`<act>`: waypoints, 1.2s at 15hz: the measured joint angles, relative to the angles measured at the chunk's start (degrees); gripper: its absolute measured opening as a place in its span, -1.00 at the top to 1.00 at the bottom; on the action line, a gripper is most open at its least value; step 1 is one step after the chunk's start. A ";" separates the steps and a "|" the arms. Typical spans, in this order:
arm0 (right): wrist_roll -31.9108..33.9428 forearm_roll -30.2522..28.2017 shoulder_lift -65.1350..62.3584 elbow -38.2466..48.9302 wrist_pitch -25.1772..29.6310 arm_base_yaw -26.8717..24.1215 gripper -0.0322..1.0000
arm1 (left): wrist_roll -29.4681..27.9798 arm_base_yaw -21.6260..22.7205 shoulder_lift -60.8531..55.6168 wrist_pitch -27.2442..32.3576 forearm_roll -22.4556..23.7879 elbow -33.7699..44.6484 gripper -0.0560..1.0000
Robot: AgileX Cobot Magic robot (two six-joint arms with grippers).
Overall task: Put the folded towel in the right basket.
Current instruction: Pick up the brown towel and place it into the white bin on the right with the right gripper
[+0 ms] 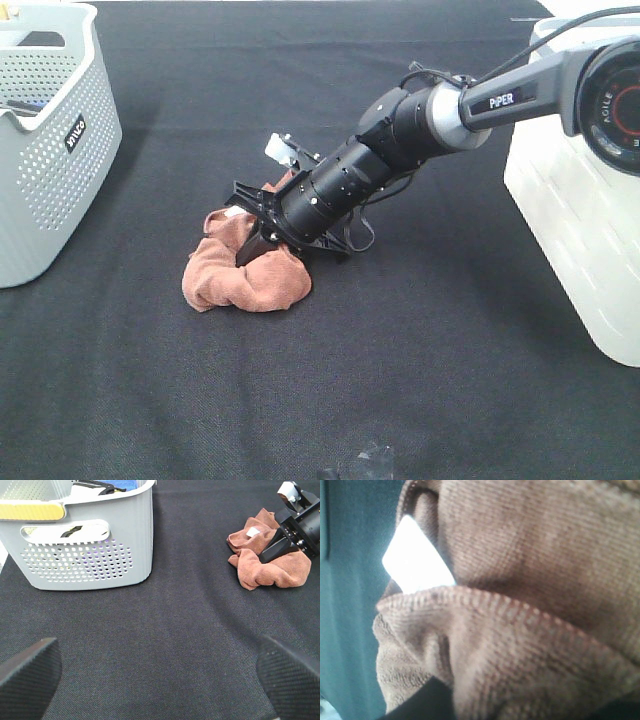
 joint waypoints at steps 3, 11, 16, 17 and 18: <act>0.00 -8.19 -1.83 -5.39 6.07 0.00 0.62 | 0.00 0.00 0.00 0.00 0.00 0.00 -0.98; 13.12 -37.47 -14.73 -35.18 27.22 0.00 0.62 | 0.00 0.00 0.00 0.00 0.00 0.00 -0.98; 13.69 -39.65 -26.53 -37.13 27.73 -4.18 0.62 | 0.00 0.00 0.00 0.00 0.00 0.00 -0.98; 14.09 -39.65 -28.59 -37.18 27.73 -7.28 0.62 | 0.00 0.00 0.00 0.00 0.00 0.00 -0.98; 14.78 -40.11 -30.25 -37.18 27.73 -11.46 0.62 | 0.00 0.00 0.00 0.00 0.00 0.00 -0.98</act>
